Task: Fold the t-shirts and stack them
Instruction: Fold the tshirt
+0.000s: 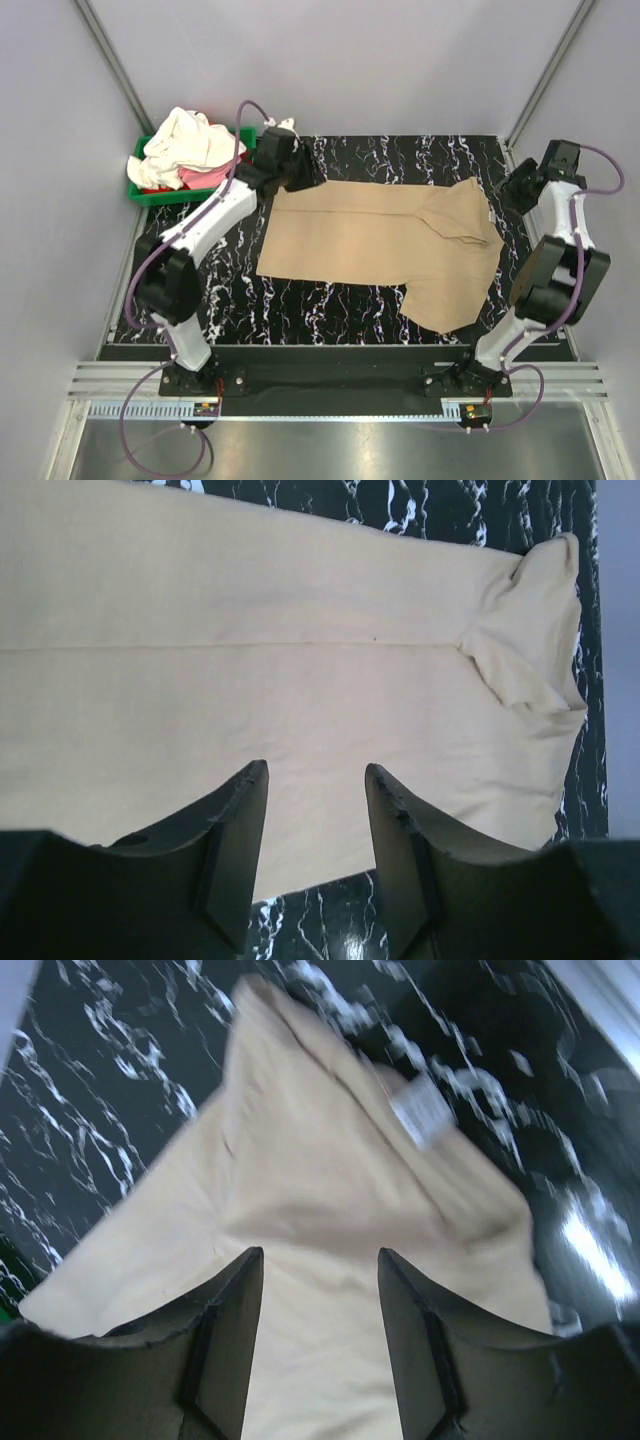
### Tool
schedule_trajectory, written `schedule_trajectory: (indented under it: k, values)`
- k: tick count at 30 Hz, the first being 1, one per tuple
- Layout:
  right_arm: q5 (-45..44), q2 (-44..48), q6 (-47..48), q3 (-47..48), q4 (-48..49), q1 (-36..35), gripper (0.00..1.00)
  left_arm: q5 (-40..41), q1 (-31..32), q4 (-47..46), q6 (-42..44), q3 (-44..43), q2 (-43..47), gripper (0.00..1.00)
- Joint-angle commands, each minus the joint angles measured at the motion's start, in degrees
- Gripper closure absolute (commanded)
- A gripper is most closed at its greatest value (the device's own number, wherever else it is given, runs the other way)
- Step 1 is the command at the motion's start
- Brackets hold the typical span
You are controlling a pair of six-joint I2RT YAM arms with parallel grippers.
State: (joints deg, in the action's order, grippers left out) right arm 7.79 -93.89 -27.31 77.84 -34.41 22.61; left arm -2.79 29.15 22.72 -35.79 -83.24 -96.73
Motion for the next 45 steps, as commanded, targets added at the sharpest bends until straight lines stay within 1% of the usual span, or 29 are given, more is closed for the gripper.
schedule_trajectory:
  k: [1,2,3,4,5,6,8,9,12,17,20,29,33,36,40,41,43,45]
  values:
    - [9.3,-12.8,6.4,10.8,3.2,0.0,0.43,-5.3,-5.0,1.4,4.7,-11.1,-10.6,0.51]
    - [10.0,-14.9,7.3,13.0,3.2,0.0,0.43,-6.4,-5.8,1.4,5.0,-13.3,-15.3,0.51]
    - [11.0,-16.9,8.3,16.8,3.2,0.0,0.43,-7.1,-6.5,1.4,5.2,-16.8,-17.3,0.51]
    - [11.7,-20.6,10.0,18.6,2.7,0.0,0.44,-7.7,-7.9,1.3,5.2,-18.5,-19.8,0.51]
    - [12.0,-22.4,10.9,21.9,2.3,0.0,0.44,-9.3,-8.7,1.3,5.1,-20.1,-21.7,0.52]
    - [12.7,-24.0,11.6,23.2,2.2,0.0,0.45,-10.4,-9.4,1.3,4.7,-22.9,-25.3,0.52]
    - [12.9,-27.8,13.4,26.7,2.2,0.0,0.46,-13.0,-11.0,0.8,4.4,-25.2,-28.6,0.52]
    - [13.6,-29.1,14.1,28.0,2.2,0.0,0.46,-13.6,-11.5,0.7,4.3,-27.0,-31.0,0.52]
    - [15.5,-33.6,15.9,32.5,2.3,0.0,0.48,-13.7,-12.3,-0.3,5.4,-28.6,-34.6,0.52]
    - [19.1,-39.9,16.2,39.9,2.6,-0.1,0.52,-13.4,-13.1,-1.4,6.3,-29.6,-37.1,0.52]
    - [20.9,-42.7,16.8,43.0,2.5,-0.1,0.53,-13.5,-13.1,-2.6,6.5,-29.3,-38.0,0.52]
    - [22.1,-47.0,18.1,48.8,1.1,-1.3,0.51,-12.5,-13.2,-2.9,5.9,-28.9,-40.0,0.52]
    - [21.7,-49.1,18.3,51.0,-0.7,-1.6,0.52,-12.2,-13.2,-3.2,5.9,-28.3,-40.1,0.52]
    - [21.4,-50.1,18.3,51.3,-0.9,-1.9,0.55,-11.9,-13.3,-3.4,6.1,-27.8,-40.2,0.52]
    - [21.3,-51.0,17.8,52.2,-0.8,-2.1,0.65,-11.9,-13.6,-3.3,5.2,-26.8,-40.2,0.52]
    - [19.5,-51.0,17.4,52.5,-0.8,-2.1,0.76,-11.8,-13.7,-3.4,5.0,-26.5,-40.3,0.52]
    - [17.4,-51.0,16.9,52.8,-0.7,-2.1,0.88,-10.3,-13.9,-2.8,4.6,-26.2,-40.3,0.52]
    - [12.8,-50.5,15.9,52.9,-0.2,-2.0,0.97,-8.9,-14.1,-1.4,3.7,-25.5,-40.4,0.52]
